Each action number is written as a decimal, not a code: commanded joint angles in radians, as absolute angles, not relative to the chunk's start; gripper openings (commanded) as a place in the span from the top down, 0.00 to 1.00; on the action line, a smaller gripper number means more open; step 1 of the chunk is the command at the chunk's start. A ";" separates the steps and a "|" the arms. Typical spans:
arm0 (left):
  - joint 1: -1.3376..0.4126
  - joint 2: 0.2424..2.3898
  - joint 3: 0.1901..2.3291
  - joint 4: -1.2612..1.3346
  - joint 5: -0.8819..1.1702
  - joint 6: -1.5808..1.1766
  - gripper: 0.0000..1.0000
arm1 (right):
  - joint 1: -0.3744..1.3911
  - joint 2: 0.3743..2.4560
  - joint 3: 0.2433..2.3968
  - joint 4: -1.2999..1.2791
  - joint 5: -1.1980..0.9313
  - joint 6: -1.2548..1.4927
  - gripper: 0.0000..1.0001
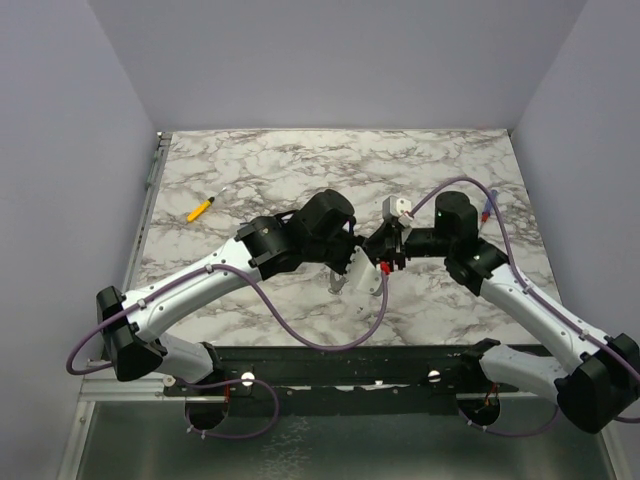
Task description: Remove the keys from the keyring
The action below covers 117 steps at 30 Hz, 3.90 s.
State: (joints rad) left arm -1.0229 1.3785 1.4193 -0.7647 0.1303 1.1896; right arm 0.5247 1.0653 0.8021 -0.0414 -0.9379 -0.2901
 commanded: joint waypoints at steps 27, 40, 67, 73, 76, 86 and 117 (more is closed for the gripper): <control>-0.951 1.298 1.316 -0.660 0.158 1.016 1.00 | 0.531 1.004 0.781 0.130 -0.789 -0.122 0.99; -0.915 1.276 1.259 -0.612 0.212 0.904 1.00 | 0.517 1.069 0.744 0.431 -0.873 0.113 0.99; -0.828 1.208 1.209 -0.482 0.250 0.788 1.00 | 0.489 1.102 0.627 0.646 -1.120 0.186 0.99; -0.829 1.204 1.236 -0.513 0.276 0.814 1.00 | 0.489 1.118 0.647 0.543 -1.059 0.110 0.99; -0.863 1.207 1.253 -0.608 0.284 0.908 1.00 | 0.489 1.133 0.669 0.472 -1.003 0.064 0.99; -0.904 1.314 1.387 -0.770 0.247 0.815 1.00 | 0.489 1.171 0.697 0.361 -1.011 -0.073 0.99; -0.560 1.347 1.378 -0.553 0.679 -0.185 1.00 | 0.336 0.930 0.962 -0.474 -0.725 -0.311 0.03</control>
State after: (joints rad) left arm -0.6075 1.4200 1.4139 -0.6800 0.5587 0.0593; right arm 0.3382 0.8867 0.9382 -0.3622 -0.7116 -0.2558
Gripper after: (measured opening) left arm 0.050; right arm 0.985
